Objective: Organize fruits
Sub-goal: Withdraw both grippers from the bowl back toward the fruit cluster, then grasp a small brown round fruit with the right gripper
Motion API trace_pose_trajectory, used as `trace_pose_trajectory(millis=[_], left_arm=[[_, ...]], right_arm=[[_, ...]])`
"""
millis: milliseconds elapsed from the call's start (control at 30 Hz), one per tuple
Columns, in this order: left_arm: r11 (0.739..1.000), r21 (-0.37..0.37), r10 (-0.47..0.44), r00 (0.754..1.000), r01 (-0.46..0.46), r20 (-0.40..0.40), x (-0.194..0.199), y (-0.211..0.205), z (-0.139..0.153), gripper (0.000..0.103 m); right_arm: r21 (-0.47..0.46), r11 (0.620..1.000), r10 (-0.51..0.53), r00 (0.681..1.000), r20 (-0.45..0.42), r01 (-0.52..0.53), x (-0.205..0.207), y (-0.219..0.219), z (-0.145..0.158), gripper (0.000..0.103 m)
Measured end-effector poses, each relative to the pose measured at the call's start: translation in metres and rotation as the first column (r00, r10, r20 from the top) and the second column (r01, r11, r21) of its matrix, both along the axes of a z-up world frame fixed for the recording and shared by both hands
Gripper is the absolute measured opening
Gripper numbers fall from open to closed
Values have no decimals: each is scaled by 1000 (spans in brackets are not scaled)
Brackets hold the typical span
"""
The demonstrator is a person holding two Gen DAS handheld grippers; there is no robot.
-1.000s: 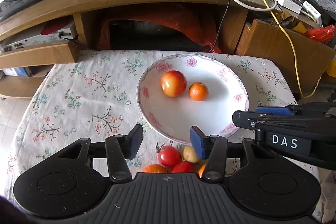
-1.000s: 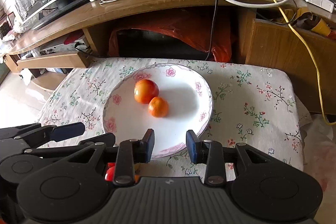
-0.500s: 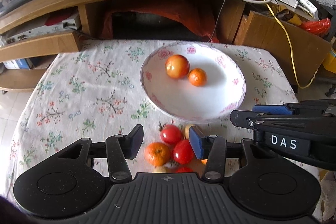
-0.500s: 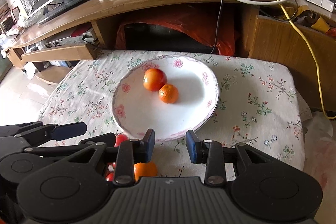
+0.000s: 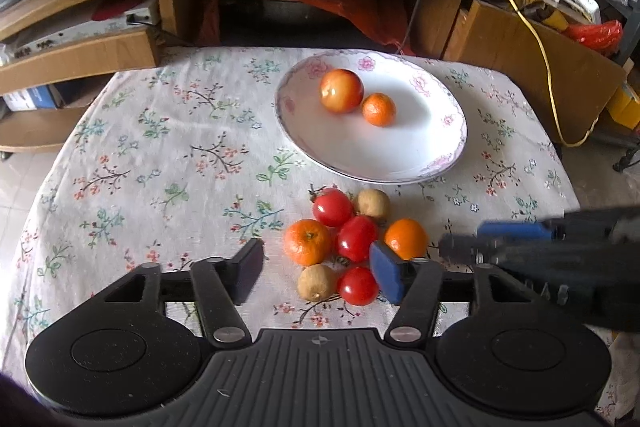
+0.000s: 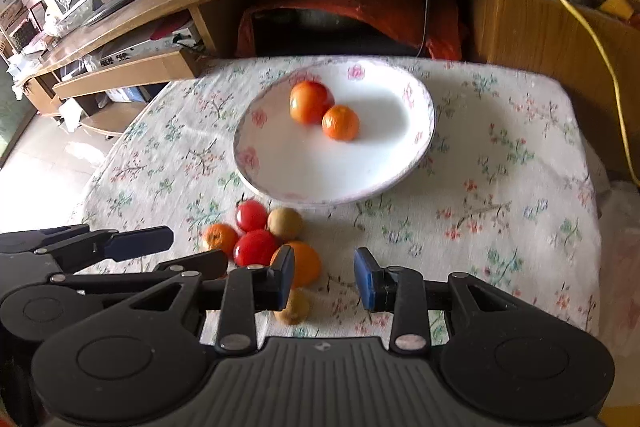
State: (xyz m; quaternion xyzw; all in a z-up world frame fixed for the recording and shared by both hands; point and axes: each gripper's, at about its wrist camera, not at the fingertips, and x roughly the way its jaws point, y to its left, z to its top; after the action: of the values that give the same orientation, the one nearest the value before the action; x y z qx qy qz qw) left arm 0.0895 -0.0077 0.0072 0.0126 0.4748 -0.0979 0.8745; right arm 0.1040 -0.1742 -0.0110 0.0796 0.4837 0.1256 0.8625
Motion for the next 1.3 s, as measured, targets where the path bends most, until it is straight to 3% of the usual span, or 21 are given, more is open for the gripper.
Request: trace_pose_trajectory(millis=[633, 800, 1300], left_arm=[[1000, -11, 21, 999, -21, -46, 4, 18, -15, 77], [999, -26, 18, 996, -20, -89, 6, 20, -26, 77], [999, -21, 38, 996, -40, -76, 10, 23, -31, 76]], right_arm=[[-35, 995, 87, 993, -84, -90, 1, 33, -31, 35], [-33, 996, 78, 994, -76, -81, 0, 25, -31, 26], [-23, 998, 59, 995, -84, -61, -2, 11, -29, 26]])
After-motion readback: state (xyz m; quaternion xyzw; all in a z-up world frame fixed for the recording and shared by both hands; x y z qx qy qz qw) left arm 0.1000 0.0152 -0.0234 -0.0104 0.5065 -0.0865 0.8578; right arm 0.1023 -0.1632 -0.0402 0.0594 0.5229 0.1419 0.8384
